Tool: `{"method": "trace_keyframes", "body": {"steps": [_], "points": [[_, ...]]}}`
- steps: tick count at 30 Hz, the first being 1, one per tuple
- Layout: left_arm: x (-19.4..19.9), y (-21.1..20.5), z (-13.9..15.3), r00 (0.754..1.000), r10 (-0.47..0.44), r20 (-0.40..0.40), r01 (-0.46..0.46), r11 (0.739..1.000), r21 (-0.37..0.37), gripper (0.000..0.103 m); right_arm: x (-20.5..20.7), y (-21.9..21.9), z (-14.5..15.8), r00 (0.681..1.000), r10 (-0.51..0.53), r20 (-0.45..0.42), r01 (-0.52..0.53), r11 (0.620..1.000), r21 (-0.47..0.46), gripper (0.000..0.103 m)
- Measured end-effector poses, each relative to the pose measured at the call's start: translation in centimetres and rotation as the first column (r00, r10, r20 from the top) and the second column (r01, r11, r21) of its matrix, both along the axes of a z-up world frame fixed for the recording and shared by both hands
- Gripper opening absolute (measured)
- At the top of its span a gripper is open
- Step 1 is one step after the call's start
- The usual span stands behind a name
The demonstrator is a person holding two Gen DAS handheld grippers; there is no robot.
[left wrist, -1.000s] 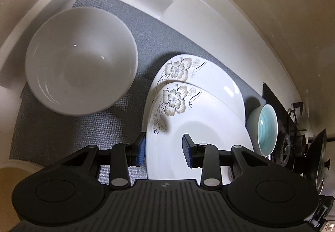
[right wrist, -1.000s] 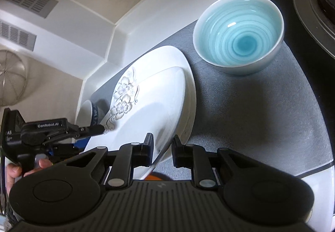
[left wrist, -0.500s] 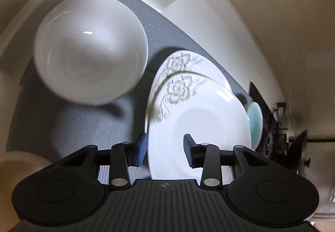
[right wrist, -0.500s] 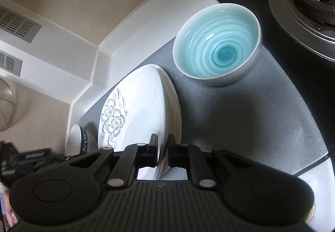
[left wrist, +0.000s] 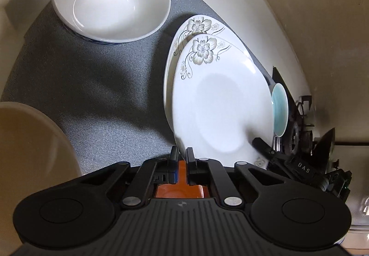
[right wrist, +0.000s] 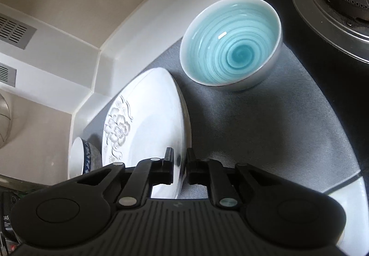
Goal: Organize plates and bowls
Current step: 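Lift the white plate with both grippers and lower it onto the other white plate, then grasp the brown terracotta plate rim with both grippers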
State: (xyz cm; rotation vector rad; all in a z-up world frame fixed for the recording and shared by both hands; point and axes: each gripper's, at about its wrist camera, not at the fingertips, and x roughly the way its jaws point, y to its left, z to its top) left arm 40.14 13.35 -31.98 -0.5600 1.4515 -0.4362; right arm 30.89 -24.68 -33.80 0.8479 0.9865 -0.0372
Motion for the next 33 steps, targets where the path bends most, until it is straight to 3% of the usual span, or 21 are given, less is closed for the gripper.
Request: {"method": "trace_keyframes", "body": {"steps": [3, 9, 16, 26, 29, 31, 32, 33], "points": [[0.0, -0.3, 0.1, 1.000, -0.004, 0.013, 0.004, 1.000, 0.011, 0.005, -0.2, 0.4, 1.0, 0.998, 0.056, -0.009, -0.057, 0.996, -0.065, 0.021], [-0.1, -0.8, -0.2, 1.000, 0.006, 0.001, -0.006, 1.000, 0.010, 0.005, -0.9, 0.9, 1.4, 0.995, 0.096, -0.023, -0.097, 0.992, -0.085, 0.022], [-0.1, -1.6, 1.3, 0.996, -0.015, 0.090, 0.015, 1.000, 0.004, 0.005, -1.1, 1.1, 0.9, 0.994, 0.101, -0.036, -0.104, 0.991, -0.083, 0.021], [0.9, -2.0, 0.0, 0.997, -0.020, 0.070, 0.019, 1.000, 0.020, 0.004, 1.4, 2.2, 0.5, 0.989, 0.142, -0.039, -0.146, 0.975, -0.167, 0.013], [-0.2, -1.9, 1.2, 0.994, -0.044, 0.096, 0.034, 0.995, 0.098, 0.004, 0.9, 2.2, 0.9, 0.989, 0.143, -0.043, -0.149, 0.972, -0.180, 0.015], [-1.8, -1.8, 3.6, 0.975, -0.100, 0.200, 0.059, 0.977, 0.204, 0.010, 0.0, 2.5, 1.8, 0.987, 0.150, -0.057, -0.159, 0.965, -0.206, 0.020], [-2.8, -2.0, 4.7, 0.956, -0.149, 0.254, 0.079, 0.960, 0.268, 0.014, -0.7, 2.8, 2.3, 0.985, 0.165, -0.053, -0.172, 0.958, -0.228, 0.035], [-3.8, -2.2, 5.6, 0.935, -0.204, 0.289, 0.103, 0.939, 0.329, 0.029, -1.6, 3.3, 2.8, 0.981, 0.189, -0.045, -0.194, 0.949, -0.250, 0.051]]}}
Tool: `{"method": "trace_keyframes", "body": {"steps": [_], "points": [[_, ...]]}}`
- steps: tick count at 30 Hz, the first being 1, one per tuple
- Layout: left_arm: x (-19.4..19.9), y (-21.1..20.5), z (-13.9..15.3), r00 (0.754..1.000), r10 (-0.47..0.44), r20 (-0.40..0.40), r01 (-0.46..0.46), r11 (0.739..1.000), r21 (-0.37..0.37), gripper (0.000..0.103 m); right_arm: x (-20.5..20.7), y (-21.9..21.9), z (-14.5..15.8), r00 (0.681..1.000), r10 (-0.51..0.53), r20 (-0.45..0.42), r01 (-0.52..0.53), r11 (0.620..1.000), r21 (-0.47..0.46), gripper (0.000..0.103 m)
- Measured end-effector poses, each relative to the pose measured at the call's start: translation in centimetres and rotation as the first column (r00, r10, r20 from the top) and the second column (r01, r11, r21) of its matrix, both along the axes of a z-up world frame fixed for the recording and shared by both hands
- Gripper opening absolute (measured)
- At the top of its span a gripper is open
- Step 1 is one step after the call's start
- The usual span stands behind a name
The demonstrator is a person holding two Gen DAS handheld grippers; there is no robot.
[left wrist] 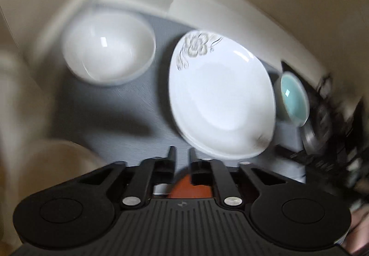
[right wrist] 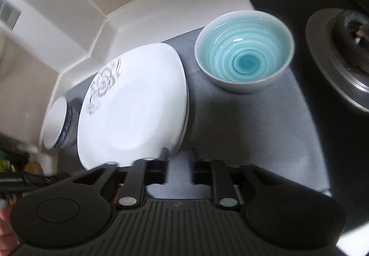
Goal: Organize plates and bowls
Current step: 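Grasp the brown terracotta plate rim with both grippers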
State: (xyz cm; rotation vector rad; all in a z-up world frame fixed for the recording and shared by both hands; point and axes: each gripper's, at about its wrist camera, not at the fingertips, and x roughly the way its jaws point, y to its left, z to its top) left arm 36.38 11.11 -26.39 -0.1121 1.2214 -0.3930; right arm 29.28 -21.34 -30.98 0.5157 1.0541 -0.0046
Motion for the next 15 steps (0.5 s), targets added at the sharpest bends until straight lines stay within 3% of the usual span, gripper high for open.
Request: {"method": "trace_keyframes", "body": {"steps": [1, 3, 7, 10, 12, 15], "points": [[-0.9, -0.3, 0.5, 0.999, -0.041, 0.031, 0.039, 0.998, 0.046, 0.048, -0.9, 0.7, 0.3, 0.999, 0.040, 0.005, -0.039, 0.999, -0.019, 0.057], [-2.4, -0.7, 0.3, 0.993, -0.113, 0.036, 0.109, 0.990, 0.088, 0.056, -2.8, 2.2, 0.5, 0.993, 0.119, -0.001, -0.119, 0.992, -0.052, 0.067], [-4.6, -2.3, -2.5, 0.971, -0.225, -0.076, 0.233, 0.964, 0.129, 0.056, -5.5, 5.1, -1.0, 0.972, 0.232, -0.048, -0.235, 0.968, -0.086, 0.067], [-4.8, -3.0, -4.7, 0.961, -0.239, -0.143, 0.263, 0.947, 0.186, 0.056, -6.1, 6.0, -2.8, 0.967, 0.239, -0.089, -0.244, 0.969, -0.042, 0.064], [-4.1, -2.8, -5.7, 0.961, -0.214, -0.173, 0.246, 0.951, 0.189, 0.055, -6.4, 6.4, -3.5, 0.967, 0.238, -0.089, -0.241, 0.970, -0.020, 0.057], [-3.1, -3.0, -6.5, 0.961, -0.211, -0.179, 0.245, 0.949, 0.198, 0.042, -6.3, 7.3, -3.7, 0.962, 0.265, -0.059, -0.269, 0.961, -0.071, 0.045]]}}
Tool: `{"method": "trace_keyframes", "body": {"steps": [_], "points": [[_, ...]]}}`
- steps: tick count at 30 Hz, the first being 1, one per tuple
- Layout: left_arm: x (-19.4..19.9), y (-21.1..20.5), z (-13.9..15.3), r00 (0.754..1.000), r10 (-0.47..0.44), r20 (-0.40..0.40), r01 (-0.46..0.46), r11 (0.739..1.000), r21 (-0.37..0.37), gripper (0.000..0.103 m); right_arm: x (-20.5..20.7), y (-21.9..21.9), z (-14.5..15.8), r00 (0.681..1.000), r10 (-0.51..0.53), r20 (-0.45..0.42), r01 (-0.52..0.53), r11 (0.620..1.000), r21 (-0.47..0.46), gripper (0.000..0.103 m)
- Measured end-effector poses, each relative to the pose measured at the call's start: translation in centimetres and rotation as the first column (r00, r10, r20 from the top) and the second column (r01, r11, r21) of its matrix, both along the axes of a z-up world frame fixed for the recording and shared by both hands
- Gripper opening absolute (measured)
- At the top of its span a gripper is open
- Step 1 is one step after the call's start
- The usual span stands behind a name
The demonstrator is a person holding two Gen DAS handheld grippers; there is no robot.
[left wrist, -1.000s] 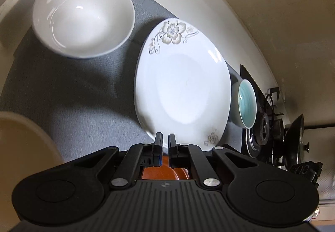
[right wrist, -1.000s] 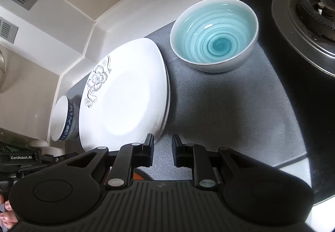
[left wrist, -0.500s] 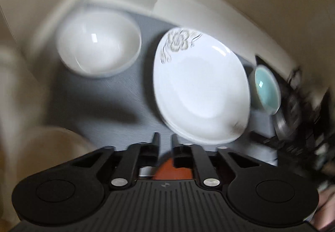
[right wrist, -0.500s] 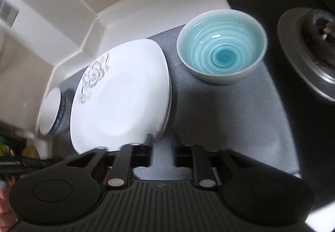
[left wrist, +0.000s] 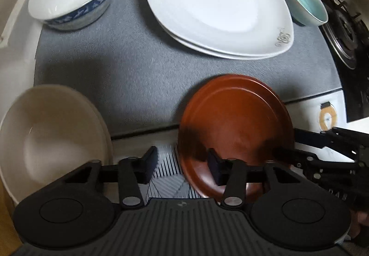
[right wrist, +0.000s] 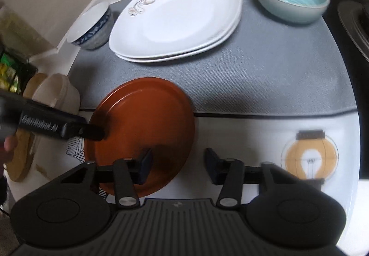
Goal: Organize plates and bowls
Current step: 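Grasp the brown terracotta plate rim with both grippers, then lift the brown plate and set it onto the stacked white plates, release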
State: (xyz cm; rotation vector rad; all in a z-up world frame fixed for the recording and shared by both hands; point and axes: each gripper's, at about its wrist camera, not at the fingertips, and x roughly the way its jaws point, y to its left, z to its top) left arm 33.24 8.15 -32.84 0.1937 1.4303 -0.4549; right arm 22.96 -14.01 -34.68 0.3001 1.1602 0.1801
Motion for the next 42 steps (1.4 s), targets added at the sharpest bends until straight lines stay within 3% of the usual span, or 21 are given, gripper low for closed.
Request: {"method": "trace_keyframes", "body": {"steps": [3, 7, 15, 20, 25, 33, 38, 42], "points": [[0.0, -2.0, -0.2, 0.995, -0.076, 0.067, 0.076, 0.997, 0.007, 0.030, 0.2, 0.9, -0.1, 0.999, 0.022, 0.031, -0.021, 0.999, -0.045, 0.031], [-0.5, -2.6, -0.2, 0.984, -0.052, 0.170, 0.048, 0.998, 0.031, 0.030, -0.3, 0.9, 0.0, 0.998, 0.036, 0.050, -0.033, 0.997, -0.070, 0.021], [-2.3, -1.6, 0.1, 0.991, 0.059, 0.121, -0.061, 0.998, 0.011, 0.030, -1.5, -0.7, 0.1, 0.999, -0.008, 0.052, 0.009, 1.000, -0.023, 0.018], [-3.8, -2.1, -0.1, 0.992, 0.020, 0.121, -0.025, 0.999, 0.045, 0.030, -1.9, -0.8, 0.0, 0.998, -0.011, 0.061, 0.013, 1.000, -0.021, 0.018], [-3.9, -2.4, 0.0, 0.996, 0.040, 0.075, -0.043, 0.998, 0.044, 0.030, -2.0, -0.5, 0.2, 0.997, 0.028, 0.075, -0.025, 0.999, -0.045, 0.018], [-3.6, -1.9, -0.2, 0.999, 0.046, 0.002, -0.046, 0.998, 0.035, 0.030, -2.2, -1.4, 0.0, 0.997, -0.029, 0.066, 0.028, 1.000, 0.014, 0.018], [-4.4, -1.6, 0.2, 0.999, 0.052, -0.002, -0.052, 0.998, 0.024, 0.030, -2.8, -1.7, 0.2, 0.996, -0.074, 0.056, 0.072, 0.996, 0.045, 0.018], [-5.2, -1.2, 2.9, 0.996, 0.028, 0.085, -0.029, 0.999, 0.017, 0.030, -3.1, -1.2, 1.6, 0.995, -0.063, 0.078, 0.061, 0.998, 0.029, 0.016]]}}
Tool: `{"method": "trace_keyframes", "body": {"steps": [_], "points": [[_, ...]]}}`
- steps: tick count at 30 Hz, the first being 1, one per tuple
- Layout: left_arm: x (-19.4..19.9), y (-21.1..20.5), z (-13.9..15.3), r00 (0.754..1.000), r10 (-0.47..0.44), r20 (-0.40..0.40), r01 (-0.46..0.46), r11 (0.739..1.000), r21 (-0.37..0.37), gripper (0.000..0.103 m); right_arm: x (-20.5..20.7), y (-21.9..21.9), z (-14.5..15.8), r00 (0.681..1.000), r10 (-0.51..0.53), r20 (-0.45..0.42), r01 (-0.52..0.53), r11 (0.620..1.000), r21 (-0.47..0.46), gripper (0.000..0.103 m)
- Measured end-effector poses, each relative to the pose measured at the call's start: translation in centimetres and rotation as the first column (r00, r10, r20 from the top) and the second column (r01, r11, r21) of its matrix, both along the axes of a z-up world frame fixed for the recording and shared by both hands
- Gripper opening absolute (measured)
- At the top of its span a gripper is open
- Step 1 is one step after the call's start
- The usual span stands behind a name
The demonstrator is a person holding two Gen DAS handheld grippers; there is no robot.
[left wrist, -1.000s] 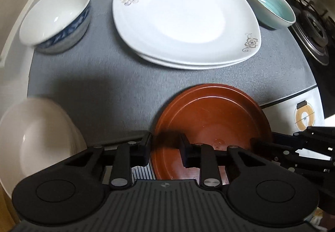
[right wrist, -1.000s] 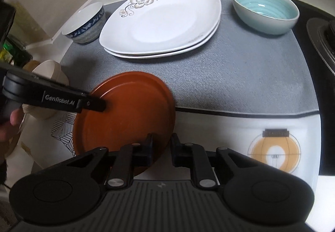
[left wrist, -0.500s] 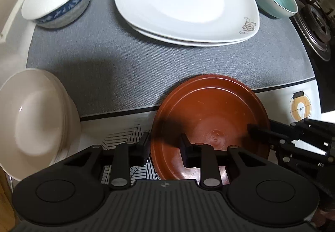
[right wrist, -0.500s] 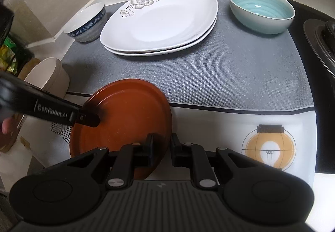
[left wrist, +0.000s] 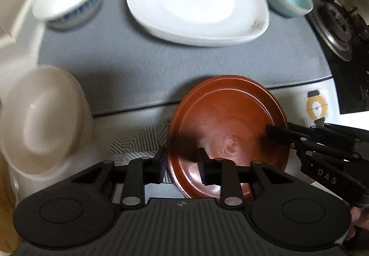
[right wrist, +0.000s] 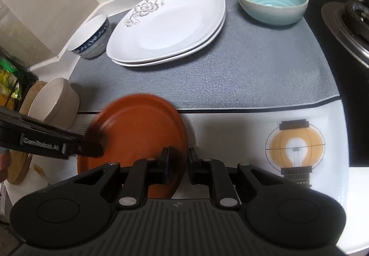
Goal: Organize plates and bowls
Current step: 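Lift the brown plate and set it onto the stacked white plates, release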
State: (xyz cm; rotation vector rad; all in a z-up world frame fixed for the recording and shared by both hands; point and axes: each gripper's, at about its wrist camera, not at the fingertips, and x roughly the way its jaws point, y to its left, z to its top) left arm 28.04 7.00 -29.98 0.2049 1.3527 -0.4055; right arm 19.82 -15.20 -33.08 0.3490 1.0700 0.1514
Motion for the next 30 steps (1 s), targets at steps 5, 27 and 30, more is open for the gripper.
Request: {"method": "trace_keyframes", "body": {"steps": [5, 27, 30], "points": [[0.3, 1.3, 4.8, 0.997, 0.030, 0.071, -0.025, 0.997, -0.067, 0.030, 0.8, -0.1, 4.4, 0.995, -0.035, 0.098, 0.034, 0.999, 0.008, 0.015], [8.8, -0.1, 18.9, 0.933, 0.166, 0.320, -0.084, 0.963, -0.255, 0.030, 10.2, -1.3, 19.6, 0.916, -0.027, 0.400, 0.050, 0.998, -0.048, 0.015], [10.1, -0.1, 17.8, 0.939, 0.164, 0.302, -0.089, 0.965, -0.247, 0.030, 11.1, -1.4, 18.1, 0.930, -0.034, 0.367, 0.056, 0.997, -0.050, 0.015]]}}
